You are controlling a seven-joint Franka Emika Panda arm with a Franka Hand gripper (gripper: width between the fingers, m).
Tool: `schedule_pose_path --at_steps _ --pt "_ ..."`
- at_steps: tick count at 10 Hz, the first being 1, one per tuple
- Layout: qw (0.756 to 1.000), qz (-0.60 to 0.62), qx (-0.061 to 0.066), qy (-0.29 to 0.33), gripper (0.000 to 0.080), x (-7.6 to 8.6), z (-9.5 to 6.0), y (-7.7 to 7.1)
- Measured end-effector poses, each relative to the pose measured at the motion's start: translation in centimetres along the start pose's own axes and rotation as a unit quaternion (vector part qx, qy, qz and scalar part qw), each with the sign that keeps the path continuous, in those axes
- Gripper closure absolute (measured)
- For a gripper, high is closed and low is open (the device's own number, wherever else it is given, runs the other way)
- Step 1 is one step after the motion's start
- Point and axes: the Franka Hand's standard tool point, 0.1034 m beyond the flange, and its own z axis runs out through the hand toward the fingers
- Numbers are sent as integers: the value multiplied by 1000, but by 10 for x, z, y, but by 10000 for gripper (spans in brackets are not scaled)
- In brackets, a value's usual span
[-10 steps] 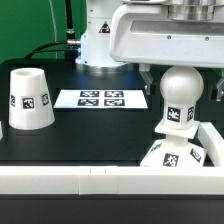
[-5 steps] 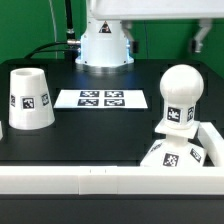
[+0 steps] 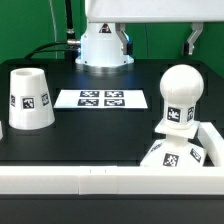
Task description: Assemble lamp
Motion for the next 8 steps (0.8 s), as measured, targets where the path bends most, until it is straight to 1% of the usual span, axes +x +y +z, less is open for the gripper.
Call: schedule_pose_path --at_steps 1,2,4,5,6,8 --pt "1000 -11 0 1 101 -1 1 2" --pt "999 -46 1 6 101 -9 7 16" --pt "997 -79 2 7 101 -39 21 59" --pt "997 -80 1 2 101 -46 25 73" --pt "997 -82 -3 9 101 -50 30 78" --pt "997 -82 -2 8 101 -49 30 77"
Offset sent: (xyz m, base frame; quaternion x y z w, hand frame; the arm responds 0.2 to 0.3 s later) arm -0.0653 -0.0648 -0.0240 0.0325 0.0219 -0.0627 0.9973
